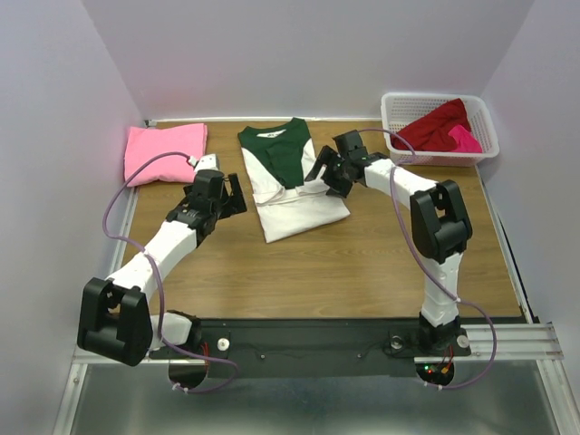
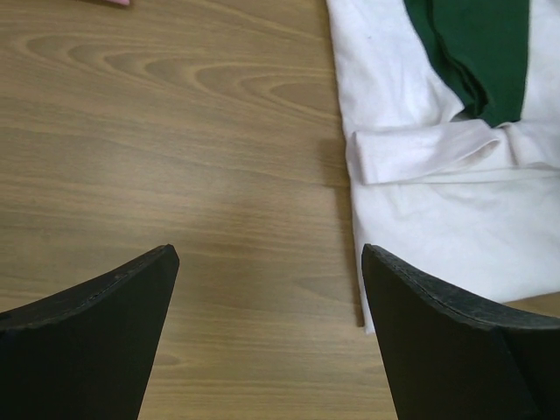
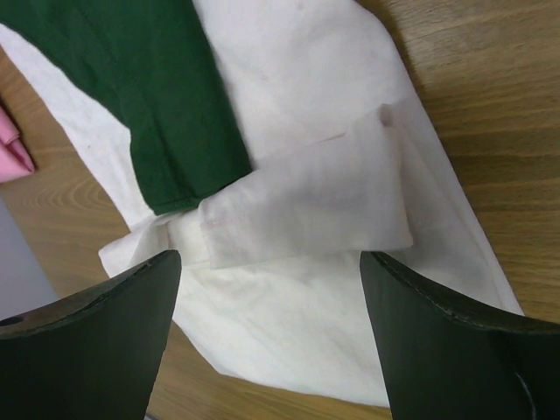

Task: Fold and stack the t-shirts
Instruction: Fold the tshirt

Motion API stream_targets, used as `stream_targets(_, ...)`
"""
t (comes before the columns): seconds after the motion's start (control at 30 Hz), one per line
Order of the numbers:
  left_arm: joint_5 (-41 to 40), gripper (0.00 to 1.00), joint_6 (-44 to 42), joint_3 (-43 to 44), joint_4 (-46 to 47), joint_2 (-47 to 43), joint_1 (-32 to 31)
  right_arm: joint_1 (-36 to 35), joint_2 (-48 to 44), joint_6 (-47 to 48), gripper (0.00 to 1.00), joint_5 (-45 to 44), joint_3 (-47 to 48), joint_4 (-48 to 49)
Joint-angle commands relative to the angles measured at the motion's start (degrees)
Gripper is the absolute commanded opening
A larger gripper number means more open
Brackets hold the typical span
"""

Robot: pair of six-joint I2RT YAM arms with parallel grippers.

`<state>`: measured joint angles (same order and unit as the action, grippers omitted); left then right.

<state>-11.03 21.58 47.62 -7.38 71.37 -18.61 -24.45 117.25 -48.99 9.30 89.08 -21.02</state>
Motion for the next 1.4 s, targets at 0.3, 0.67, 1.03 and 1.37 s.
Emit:
stream_targets(0.3,-3.4,0.99,-1.3,-0.9,4.5,-1.7,0.9,-0.6,2.5,-4.4,0.89,-3.9,0.3,2.8)
stream_targets(0.67,-2.3,0.99,-1.3,-1.2,4.7,-2.1,0.9,-0.6,6.8,-5.8,0.89,-3.5,10.5,3.1)
stream_targets(1.03,-0.8,0.99,-1.8,-1.7,5.4,-2.0,0.9,-0.7,10.8,-1.0,0.89,2.4,23.2,9.8)
stream_targets(1.37,10.8,0.83,2.0,0.5,2.5,1.5,-2.5,2.8,-3.2,7.4,0.89,-1.2,5.5,9.4)
